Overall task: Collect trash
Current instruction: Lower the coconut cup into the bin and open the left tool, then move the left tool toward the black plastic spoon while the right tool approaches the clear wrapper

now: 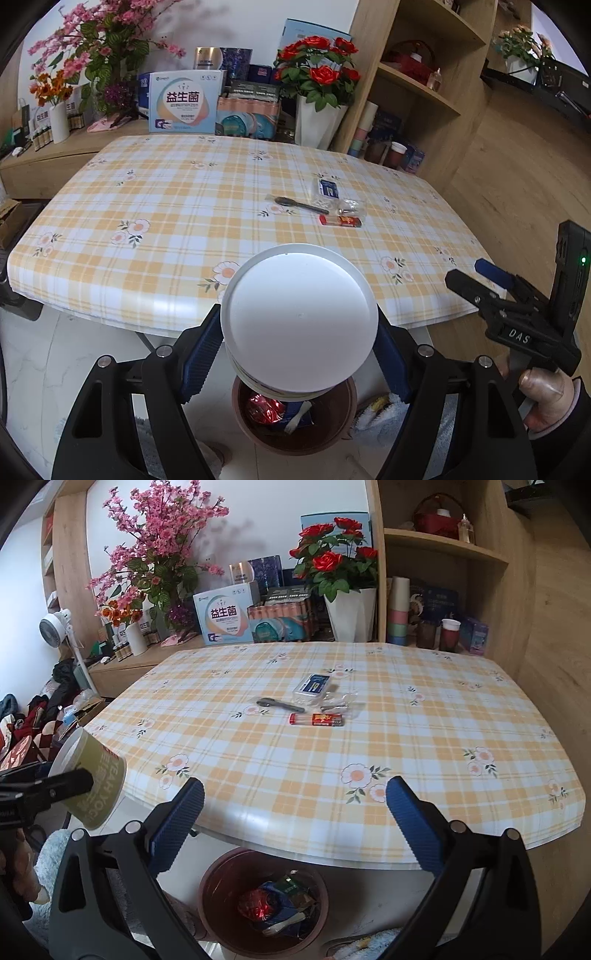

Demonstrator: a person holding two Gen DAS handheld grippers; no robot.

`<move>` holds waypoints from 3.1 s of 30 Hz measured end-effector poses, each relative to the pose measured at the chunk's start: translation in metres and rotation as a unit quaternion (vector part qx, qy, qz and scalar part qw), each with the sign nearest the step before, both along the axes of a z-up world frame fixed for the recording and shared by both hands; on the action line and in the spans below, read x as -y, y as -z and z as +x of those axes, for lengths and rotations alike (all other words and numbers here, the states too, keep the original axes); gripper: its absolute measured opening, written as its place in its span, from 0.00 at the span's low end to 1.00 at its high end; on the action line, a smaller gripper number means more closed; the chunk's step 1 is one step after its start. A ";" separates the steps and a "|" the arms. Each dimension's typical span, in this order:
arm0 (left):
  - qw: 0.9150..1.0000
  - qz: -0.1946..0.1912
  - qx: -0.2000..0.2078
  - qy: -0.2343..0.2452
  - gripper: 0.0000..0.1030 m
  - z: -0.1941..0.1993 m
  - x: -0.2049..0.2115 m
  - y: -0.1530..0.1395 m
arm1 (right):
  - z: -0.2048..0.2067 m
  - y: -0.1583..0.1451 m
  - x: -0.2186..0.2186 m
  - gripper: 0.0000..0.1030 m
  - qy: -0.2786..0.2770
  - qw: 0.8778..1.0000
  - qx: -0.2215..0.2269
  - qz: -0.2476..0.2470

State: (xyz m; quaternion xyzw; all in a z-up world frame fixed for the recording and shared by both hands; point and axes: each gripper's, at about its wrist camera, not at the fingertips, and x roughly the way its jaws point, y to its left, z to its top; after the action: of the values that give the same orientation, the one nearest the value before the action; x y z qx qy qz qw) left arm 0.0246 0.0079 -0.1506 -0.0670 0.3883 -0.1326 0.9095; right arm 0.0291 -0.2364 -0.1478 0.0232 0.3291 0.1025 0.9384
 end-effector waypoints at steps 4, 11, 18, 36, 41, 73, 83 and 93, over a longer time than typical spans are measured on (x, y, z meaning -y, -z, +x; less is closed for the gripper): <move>1.000 0.006 -0.001 0.011 0.72 -0.001 0.010 0.002 | -0.002 -0.003 0.006 0.94 0.006 1.000 0.009 0.005; 0.999 0.020 -0.013 0.029 0.72 -0.001 0.029 0.009 | -0.003 -0.001 0.010 0.94 0.010 1.000 0.009 0.002; 0.998 0.040 -0.029 0.049 0.72 0.002 0.046 0.019 | -0.002 0.003 0.019 0.94 0.018 1.000 0.003 0.011; 0.997 0.042 -0.036 0.061 0.89 0.005 0.059 0.027 | 0.001 0.005 0.023 0.94 0.033 0.999 0.003 0.002; 0.997 0.040 -0.039 0.047 0.90 0.007 0.051 0.029 | 0.003 0.009 0.022 0.94 0.033 0.999 -0.004 -0.005; 0.999 0.044 -0.015 0.009 0.90 0.134 0.005 0.023 | 0.148 0.039 0.035 0.94 0.007 0.993 -0.088 -0.077; 0.998 0.032 -0.047 0.020 0.90 0.213 0.020 0.049 | 0.250 0.069 0.029 0.74 -0.030 0.992 -0.120 -0.035; 0.994 0.084 -0.045 0.060 0.69 0.277 0.041 0.075 | 0.294 0.103 0.018 0.48 -0.054 0.984 -0.168 -0.015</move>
State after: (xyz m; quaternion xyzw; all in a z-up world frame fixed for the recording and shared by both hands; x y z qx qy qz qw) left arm 0.3019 -0.0330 -0.2256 0.0270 0.4422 -0.1510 0.8837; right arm 0.3233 -0.2543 -0.2511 0.0081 0.4846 0.1426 0.8630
